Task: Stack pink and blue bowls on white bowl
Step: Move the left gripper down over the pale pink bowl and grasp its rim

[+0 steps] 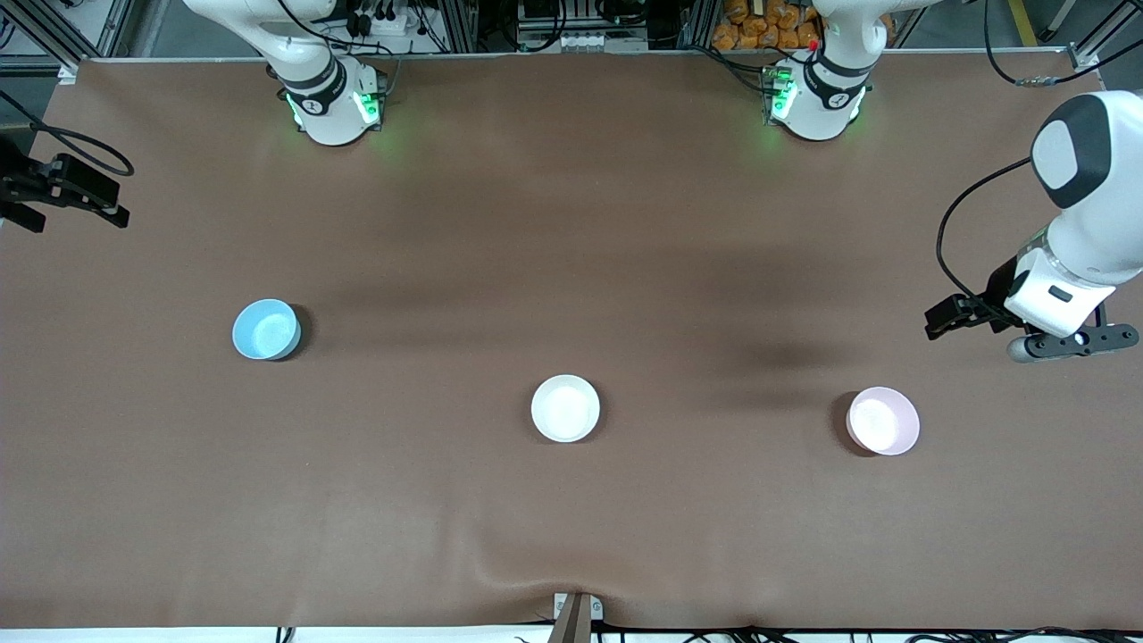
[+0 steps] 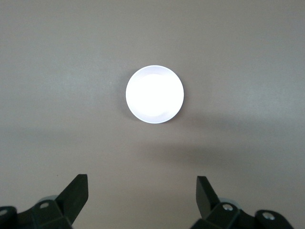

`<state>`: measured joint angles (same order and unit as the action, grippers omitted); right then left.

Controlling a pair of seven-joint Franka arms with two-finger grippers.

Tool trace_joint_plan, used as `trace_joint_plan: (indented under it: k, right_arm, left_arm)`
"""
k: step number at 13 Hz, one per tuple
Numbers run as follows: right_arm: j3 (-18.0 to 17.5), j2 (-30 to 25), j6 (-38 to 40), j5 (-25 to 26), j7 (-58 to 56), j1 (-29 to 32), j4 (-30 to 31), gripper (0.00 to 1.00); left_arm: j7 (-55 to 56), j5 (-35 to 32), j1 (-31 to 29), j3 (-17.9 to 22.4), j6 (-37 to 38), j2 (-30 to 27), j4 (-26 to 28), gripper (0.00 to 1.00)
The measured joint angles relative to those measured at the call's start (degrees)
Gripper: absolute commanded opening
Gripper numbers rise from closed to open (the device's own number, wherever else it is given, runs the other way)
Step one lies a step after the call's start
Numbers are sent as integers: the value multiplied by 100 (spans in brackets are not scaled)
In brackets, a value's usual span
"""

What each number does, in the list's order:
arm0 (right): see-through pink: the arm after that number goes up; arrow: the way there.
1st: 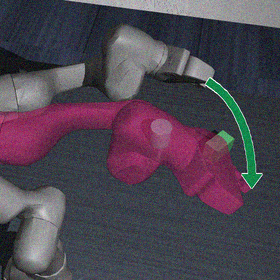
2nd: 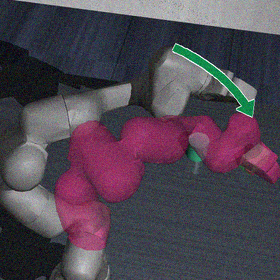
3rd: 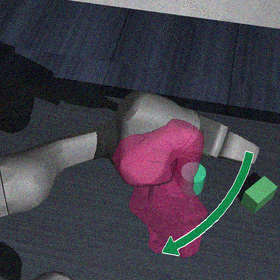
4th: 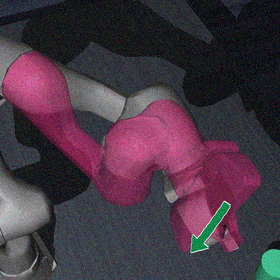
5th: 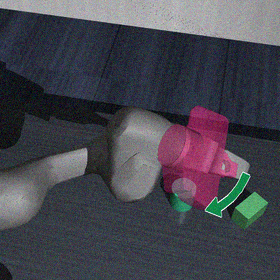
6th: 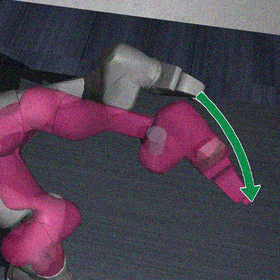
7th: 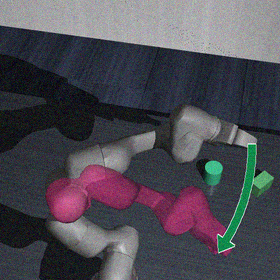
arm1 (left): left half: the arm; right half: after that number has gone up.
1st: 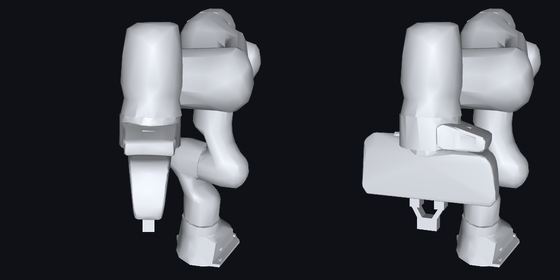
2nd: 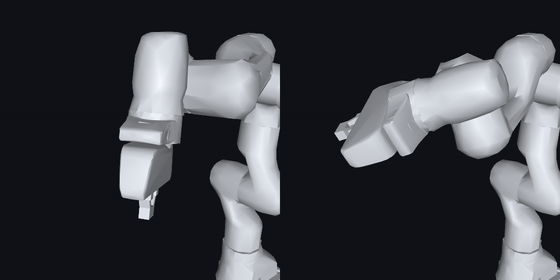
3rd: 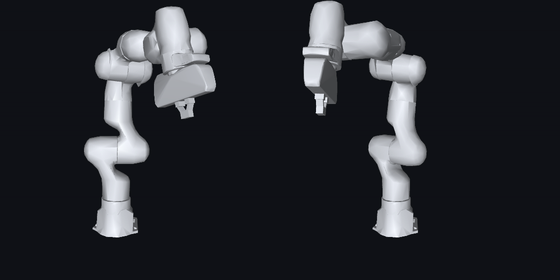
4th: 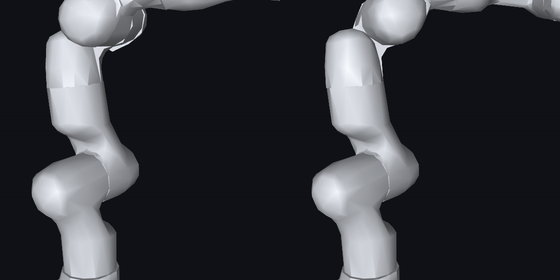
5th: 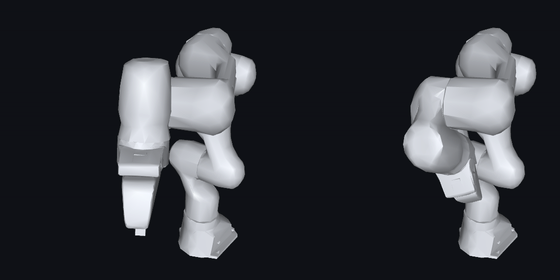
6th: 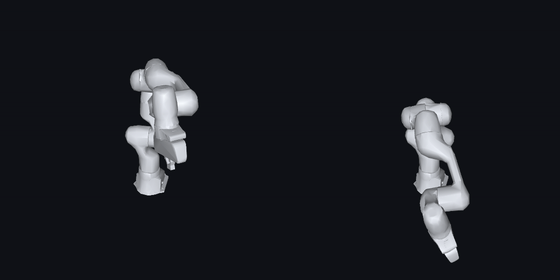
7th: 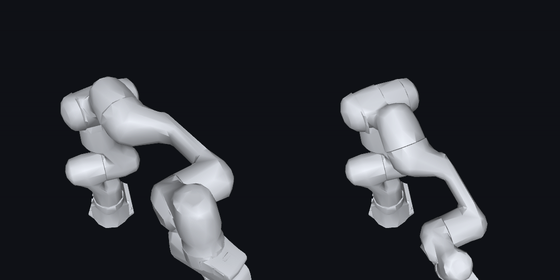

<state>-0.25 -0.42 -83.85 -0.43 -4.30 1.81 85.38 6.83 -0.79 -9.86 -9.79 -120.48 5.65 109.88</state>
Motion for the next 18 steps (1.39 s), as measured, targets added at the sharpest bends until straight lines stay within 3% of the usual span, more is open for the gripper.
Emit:
trace_joint_plan:
  k: [5,9,11,18]
  right_arm:
    - [23,0,1,0,2,2,0,100]
    - [40,0,1,0,2,4,0,100]
    - [44,0,1,0,2,5,0,100]
    - [58,0,4,-3,3,5,0,100]
  left_arm:
    - [-18,-9,-115,3,-1033,173,504,100]
    - [-561,-24,-409,12,-2252,907,607,100]
    - [-777,-24,-531,14,-2855,1385,535,83]
    - [-782,-24,-560,8,-3534,2693,-80,58]
